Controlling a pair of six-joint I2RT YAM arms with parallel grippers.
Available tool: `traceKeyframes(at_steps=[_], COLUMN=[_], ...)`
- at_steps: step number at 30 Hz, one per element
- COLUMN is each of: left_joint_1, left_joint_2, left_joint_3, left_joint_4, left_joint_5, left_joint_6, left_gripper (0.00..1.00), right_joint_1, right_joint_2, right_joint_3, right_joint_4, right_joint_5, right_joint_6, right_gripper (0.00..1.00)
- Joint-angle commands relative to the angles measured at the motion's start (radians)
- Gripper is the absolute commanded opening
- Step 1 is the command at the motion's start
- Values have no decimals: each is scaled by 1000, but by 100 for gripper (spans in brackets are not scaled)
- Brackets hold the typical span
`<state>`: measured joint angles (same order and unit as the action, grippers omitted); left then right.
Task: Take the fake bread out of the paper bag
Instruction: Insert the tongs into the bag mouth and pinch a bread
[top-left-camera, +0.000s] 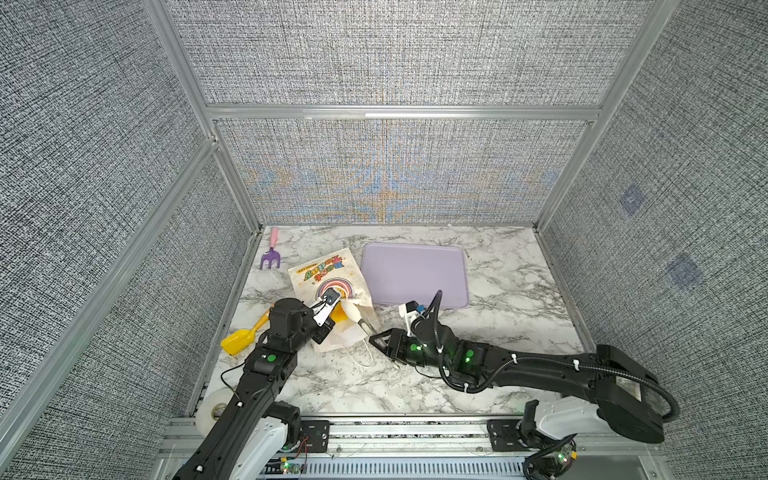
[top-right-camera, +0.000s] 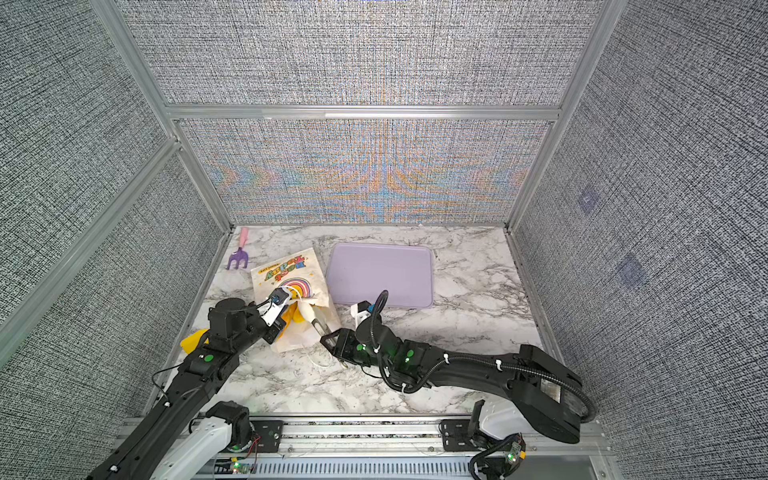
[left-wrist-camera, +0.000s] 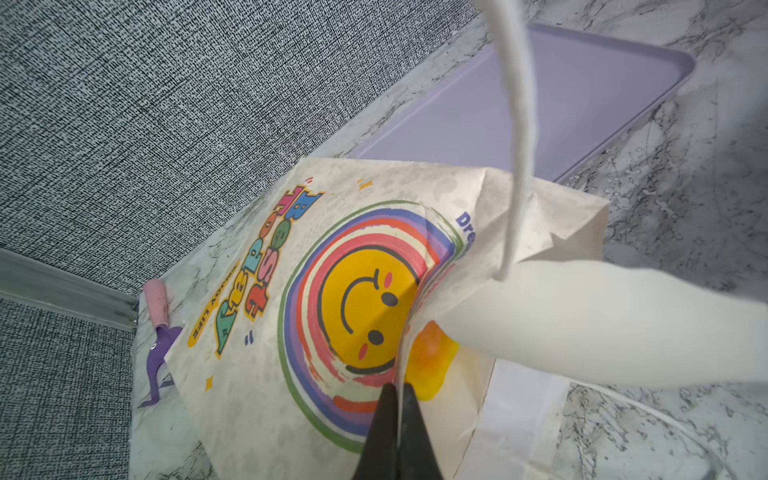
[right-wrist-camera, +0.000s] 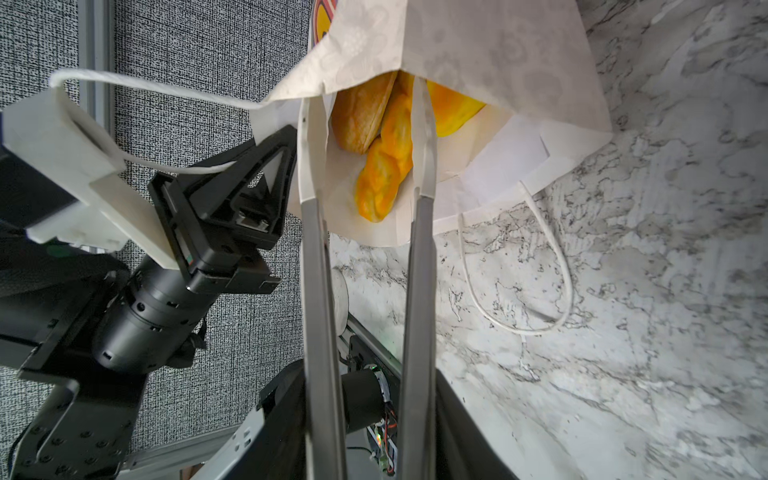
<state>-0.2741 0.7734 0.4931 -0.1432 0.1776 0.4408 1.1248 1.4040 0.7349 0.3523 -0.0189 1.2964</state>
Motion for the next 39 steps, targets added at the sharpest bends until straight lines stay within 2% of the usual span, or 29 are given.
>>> traceKeyframes(at_steps=[1,20,39], left_joint_1=[0,-2,-5], left_joint_2=[2,-21,-11], left_joint_3=[7,-30,-53], left_joint_4=[38,136,162], left_joint_5=[-16,24,46], left_joint_6=[-35,-65,-78], left_gripper=[0,0,0], right_joint_1=[0,-37,-70], right_joint_2=[13,130,281], right_joint_3=[-10,91,182], right_joint_4=[90,139,188], right_joint_5=[70,155,114], right_joint_6=[56,93,134], right_gripper=[43,44,49])
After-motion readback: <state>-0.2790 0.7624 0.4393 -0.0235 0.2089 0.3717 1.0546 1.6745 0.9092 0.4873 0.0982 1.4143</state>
